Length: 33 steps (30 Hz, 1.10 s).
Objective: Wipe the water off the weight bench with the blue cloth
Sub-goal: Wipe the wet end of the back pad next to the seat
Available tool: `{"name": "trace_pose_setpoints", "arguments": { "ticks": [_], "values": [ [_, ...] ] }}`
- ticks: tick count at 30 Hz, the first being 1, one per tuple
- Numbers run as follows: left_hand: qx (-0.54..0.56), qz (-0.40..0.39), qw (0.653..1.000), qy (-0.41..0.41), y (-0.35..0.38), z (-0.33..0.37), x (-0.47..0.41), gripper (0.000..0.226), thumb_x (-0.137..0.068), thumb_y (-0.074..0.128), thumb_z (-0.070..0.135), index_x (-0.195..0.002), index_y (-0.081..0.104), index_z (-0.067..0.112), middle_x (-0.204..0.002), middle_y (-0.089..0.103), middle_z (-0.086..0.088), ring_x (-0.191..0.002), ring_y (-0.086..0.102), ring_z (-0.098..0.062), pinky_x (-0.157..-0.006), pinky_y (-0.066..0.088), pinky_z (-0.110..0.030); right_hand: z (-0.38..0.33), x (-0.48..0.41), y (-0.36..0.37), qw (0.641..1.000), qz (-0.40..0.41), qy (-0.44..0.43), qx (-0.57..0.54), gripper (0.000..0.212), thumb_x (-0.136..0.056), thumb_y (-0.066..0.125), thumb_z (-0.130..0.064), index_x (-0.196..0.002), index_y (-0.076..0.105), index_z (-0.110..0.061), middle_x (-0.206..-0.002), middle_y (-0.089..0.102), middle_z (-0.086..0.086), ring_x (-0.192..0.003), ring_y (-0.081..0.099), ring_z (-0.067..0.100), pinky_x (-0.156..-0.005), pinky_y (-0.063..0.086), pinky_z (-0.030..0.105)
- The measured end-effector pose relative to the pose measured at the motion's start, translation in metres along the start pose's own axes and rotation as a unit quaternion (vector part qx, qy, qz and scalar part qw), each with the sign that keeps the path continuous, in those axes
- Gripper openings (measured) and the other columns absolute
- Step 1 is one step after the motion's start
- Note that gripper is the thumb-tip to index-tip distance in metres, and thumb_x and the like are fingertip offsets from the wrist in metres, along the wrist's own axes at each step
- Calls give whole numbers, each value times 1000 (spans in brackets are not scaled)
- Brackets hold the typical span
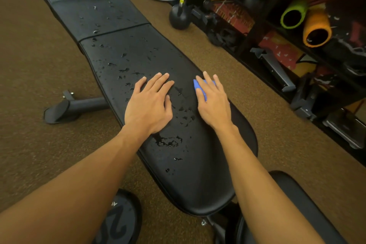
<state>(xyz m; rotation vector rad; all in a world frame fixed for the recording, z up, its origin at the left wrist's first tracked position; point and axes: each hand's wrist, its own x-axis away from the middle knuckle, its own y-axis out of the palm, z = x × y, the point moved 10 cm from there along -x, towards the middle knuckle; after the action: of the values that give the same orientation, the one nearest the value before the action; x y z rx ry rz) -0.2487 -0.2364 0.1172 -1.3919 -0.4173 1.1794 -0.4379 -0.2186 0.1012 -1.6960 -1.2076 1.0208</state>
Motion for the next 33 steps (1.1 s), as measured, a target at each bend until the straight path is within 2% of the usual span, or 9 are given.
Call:
{"name": "trace_pose_setpoints", "arguments": {
  "ticks": [5,8,11,14,17,22,25,29,33],
  "values": [
    [2,-3,1000,0,0,-1,0,53,-105,35,32,-153,54,19,-166,44,-1,-157,33,-15,-129,21,-47,-38,35,11,985,-63,-161,-12,47,-116,39,-40,-163,40,-35,-173,27,-16,-163,5,7,-131,10,33],
    [1,-7,1000,-2,0,0,0,53,-105,36,32,-153,53,19,-166,43,-1,-157,32,-16,-130,20,-47,-5,26,-2,994,-39,-100,-8,47,-115,40,-41,-162,41,-37,-173,26,-16,-163,5,6,-130,12,29],
    [3,-8,1000,-2,2,-1,0,53,-105,36,32,-153,53,19,-167,42,-1,-158,31,-16,-130,19,-48,-1,3,1,1000,-16,-11,-4,48,-115,36,-40,-163,39,-34,-175,24,-11,-164,5,15,-132,13,39],
    [4,-9,1000,-5,2,-2,0,55,-104,34,32,-154,52,17,-167,42,-3,-158,31,-17,-130,19,-48,-43,12,13,994,-40,-101,-6,48,-115,36,-39,-163,39,-33,-174,26,-11,-165,6,16,-131,10,41],
    [4,-11,1000,-8,2,-2,0,56,-104,32,32,-154,52,16,-167,41,-4,-158,30,-18,-131,18,-48,-43,37,14,981,-73,-181,4,48,-115,38,-40,-163,39,-34,-174,26,-15,-164,4,8,-132,5,30],
    [0,-10,1000,-9,1,-2,0,54,-105,35,32,-154,52,18,-167,41,-3,-158,30,-17,-131,18,-48,-3,9,3,999,-24,-30,-5,49,-116,35,-42,-164,36,-36,-175,20,-13,-164,1,12,-133,12,40],
    [-1,-6,1000,-10,2,-2,0,55,-104,33,32,-153,52,18,-166,42,-3,-158,31,-17,-130,19,-48,-38,12,12,997,-23,-71,-4,49,-116,34,-39,-165,36,-32,-176,22,-9,-165,3,16,-133,10,45],
    [2,-3,1000,-10,1,-2,0,54,-103,35,31,-152,54,17,-166,43,-3,-157,32,-16,-130,20,-48,-38,40,11,987,-56,-153,-9,48,-116,38,-41,-163,39,-36,-173,26,-15,-163,5,6,-131,11,32],
    [-4,-8,1000,-11,1,-2,0,52,-105,37,32,-153,53,19,-167,42,-1,-158,31,-16,-130,18,-48,0,8,-2,999,-13,-28,-10,48,-115,37,-40,-163,40,-32,-174,26,-8,-164,7,15,-133,15,44]
  ]
}}
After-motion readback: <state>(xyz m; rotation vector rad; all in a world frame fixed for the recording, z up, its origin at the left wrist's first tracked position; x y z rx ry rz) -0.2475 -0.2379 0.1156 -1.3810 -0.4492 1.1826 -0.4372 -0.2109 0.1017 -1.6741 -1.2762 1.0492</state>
